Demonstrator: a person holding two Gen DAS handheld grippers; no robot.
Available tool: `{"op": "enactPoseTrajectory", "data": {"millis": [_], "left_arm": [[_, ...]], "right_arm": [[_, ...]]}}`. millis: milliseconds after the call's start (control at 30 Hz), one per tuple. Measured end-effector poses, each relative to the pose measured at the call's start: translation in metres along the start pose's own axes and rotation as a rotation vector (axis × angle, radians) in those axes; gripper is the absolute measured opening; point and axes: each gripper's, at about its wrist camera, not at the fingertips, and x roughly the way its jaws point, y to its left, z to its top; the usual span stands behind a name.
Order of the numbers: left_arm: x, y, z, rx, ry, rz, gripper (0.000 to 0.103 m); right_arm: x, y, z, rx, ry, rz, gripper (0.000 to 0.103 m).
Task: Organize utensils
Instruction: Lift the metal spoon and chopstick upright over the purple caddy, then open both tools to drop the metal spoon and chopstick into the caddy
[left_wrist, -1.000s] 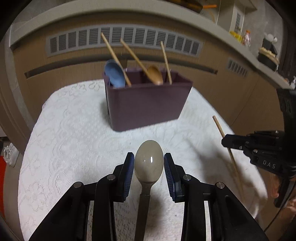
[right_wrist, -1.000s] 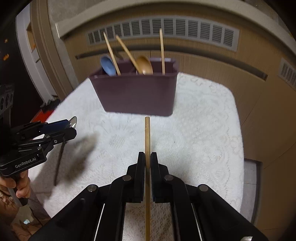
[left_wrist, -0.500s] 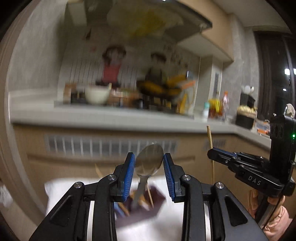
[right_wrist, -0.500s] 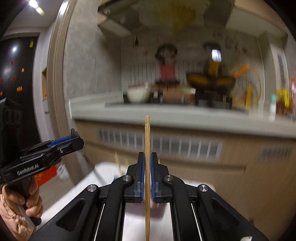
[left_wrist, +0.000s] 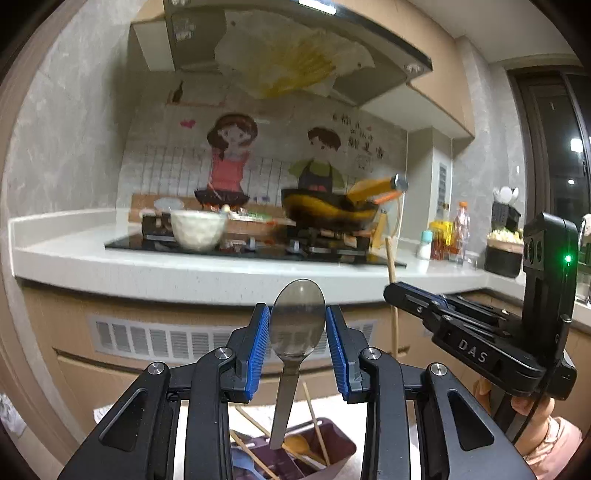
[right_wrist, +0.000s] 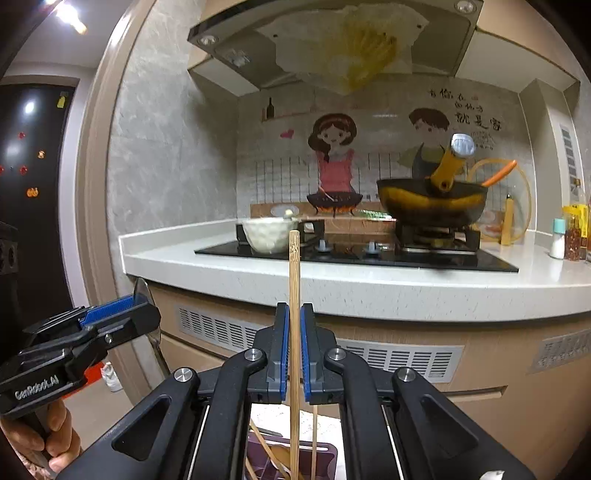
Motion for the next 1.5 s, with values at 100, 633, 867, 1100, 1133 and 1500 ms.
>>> {"op": "enactPoseTrajectory", "data": {"millis": [100,633,867,1100,1133,1500], "left_arm": [[0.016,0.005,-0.012,-0.016,0.033,-0.013,0.033],[0.084,0.032,-0.087,-0.07,0.18,-0.036,0.033],[0.094,0.039,-0.123,-0.087,0.256,-0.028,0.033],[0.087,0.047,-0.146,-0.139,0.299,0.004,0.033],[0.083,0.049,-0.148,-0.152,0.3,0.012,0.033],[0.019,0.047,-0.187,-0.229,0.371,0.155,0.054]], "right_arm": [[0.014,-0.004,-0.012,0.018,0.022,0.001,0.006],[0.083,-0.026,-0.089,0.106,0.141,-0.006,0.006],[0.103,-0.027,-0.132,0.125,0.248,0.005,0.007],[0.112,-0.026,-0.164,0.142,0.359,0.017,0.007],[0.113,-0.027,-0.168,0.145,0.374,0.013,0.007],[0.034,-0.029,-0.179,0.182,0.369,-0.055,0.055]]}}
